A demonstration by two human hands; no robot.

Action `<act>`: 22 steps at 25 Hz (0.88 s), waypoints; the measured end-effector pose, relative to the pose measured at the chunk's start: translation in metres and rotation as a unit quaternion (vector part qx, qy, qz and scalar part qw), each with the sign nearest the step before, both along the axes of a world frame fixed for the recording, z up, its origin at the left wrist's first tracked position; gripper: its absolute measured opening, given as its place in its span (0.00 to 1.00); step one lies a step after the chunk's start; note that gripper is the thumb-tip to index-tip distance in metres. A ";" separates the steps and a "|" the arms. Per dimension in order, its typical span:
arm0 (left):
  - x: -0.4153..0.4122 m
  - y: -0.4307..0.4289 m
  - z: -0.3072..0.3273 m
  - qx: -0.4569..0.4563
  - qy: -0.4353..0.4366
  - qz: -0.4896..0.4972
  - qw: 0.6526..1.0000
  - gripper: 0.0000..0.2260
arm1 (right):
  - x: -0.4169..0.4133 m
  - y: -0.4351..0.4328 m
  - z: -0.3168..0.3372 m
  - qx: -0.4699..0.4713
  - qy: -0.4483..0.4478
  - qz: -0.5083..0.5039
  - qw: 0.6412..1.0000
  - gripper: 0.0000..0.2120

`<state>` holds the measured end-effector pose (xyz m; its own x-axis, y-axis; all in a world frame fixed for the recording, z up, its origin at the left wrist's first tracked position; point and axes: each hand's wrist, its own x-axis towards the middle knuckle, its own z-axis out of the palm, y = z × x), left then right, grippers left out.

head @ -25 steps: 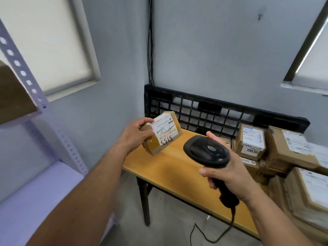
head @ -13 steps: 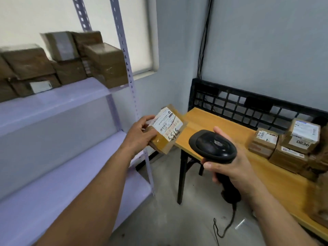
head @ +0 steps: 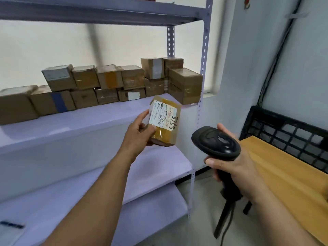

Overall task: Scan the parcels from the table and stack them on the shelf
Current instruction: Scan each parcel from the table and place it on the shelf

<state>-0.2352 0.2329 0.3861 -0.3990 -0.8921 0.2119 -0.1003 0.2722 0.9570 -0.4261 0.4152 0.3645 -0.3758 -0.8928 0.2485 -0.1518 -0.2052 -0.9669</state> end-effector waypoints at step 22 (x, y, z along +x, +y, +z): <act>0.289 -0.225 0.097 -0.054 0.019 0.345 0.937 0.24 | 0.220 -0.239 0.048 -0.017 0.085 0.117 0.989 0.45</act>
